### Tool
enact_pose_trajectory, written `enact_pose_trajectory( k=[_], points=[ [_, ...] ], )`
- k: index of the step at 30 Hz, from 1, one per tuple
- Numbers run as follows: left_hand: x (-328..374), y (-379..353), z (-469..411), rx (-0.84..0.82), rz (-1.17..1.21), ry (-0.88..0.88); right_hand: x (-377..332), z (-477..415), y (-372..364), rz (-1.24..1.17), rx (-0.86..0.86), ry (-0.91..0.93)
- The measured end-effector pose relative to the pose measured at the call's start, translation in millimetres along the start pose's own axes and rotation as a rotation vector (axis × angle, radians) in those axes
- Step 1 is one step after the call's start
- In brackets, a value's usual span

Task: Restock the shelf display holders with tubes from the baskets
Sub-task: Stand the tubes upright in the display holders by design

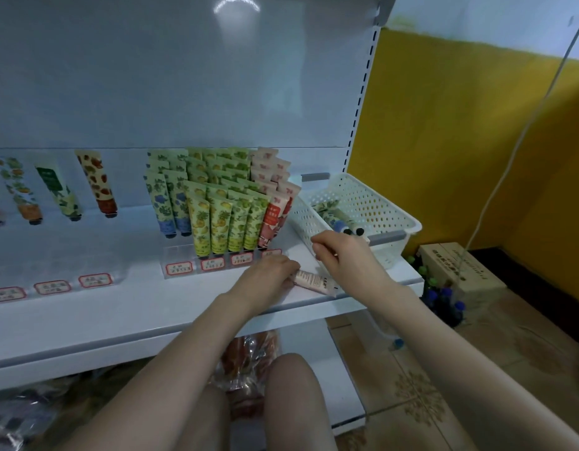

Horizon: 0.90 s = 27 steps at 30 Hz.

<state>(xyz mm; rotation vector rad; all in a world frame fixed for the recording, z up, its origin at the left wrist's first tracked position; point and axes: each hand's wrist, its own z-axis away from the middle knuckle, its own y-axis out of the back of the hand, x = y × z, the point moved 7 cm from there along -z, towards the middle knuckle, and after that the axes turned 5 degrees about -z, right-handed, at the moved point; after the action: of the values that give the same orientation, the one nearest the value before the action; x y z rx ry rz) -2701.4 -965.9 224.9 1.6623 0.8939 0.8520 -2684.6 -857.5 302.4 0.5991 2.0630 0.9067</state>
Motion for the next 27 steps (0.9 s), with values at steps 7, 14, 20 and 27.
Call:
enact_pose_trajectory(
  k=[7,14,20,27],
  points=[
    [-18.6,27.8,40.2,0.072,0.308,0.051,3.2,13.6,-7.4,-0.173,-0.011,-0.068],
    [-21.1,44.4,61.6,0.114,0.675,0.133,-19.5,4.2,-20.7,-0.657,-0.017,-0.125],
    [-43.5,33.7,64.7,0.172,0.265,0.253,-7.5,-13.7,11.3,-0.367,0.204,-0.173],
    [-55.7,18.1,76.5,0.269,0.093,0.263,-3.2,-48.2,14.8,-0.092,0.253,-0.186]
  ],
)
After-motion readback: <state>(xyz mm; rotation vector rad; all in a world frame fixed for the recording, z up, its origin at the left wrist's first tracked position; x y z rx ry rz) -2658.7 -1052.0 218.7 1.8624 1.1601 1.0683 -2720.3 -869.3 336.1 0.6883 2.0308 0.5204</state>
